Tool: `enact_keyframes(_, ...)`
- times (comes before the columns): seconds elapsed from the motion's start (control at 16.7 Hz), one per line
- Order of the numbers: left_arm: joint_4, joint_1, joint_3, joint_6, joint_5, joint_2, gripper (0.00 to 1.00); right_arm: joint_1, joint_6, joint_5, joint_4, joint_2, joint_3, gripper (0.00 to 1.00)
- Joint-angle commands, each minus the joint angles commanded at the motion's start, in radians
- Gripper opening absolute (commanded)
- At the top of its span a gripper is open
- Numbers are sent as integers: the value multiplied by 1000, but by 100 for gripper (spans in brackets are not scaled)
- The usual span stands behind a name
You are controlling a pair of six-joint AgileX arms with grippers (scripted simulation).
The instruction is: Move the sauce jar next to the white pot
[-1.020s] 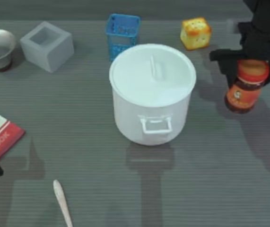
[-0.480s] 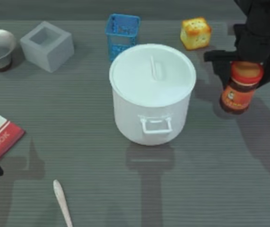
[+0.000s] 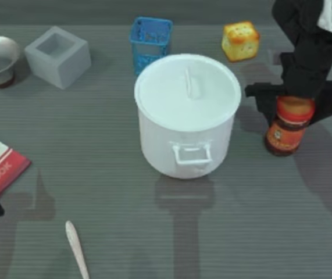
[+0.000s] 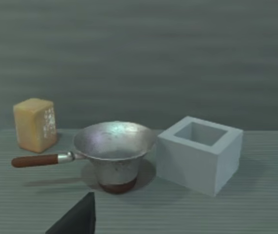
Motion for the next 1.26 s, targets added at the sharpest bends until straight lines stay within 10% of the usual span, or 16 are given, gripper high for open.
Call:
enact_keyframes(0.12,0,0,0,0,0,0,100,0,0,0,0,0,0,0)
enact_keyframes(0.9,0,0,0,0,0,0,100,0,0,0,0,0,0,98)
enact_keyframes(1.26,0,0,0,0,0,0,100,0,0,0,0,0,0,100)
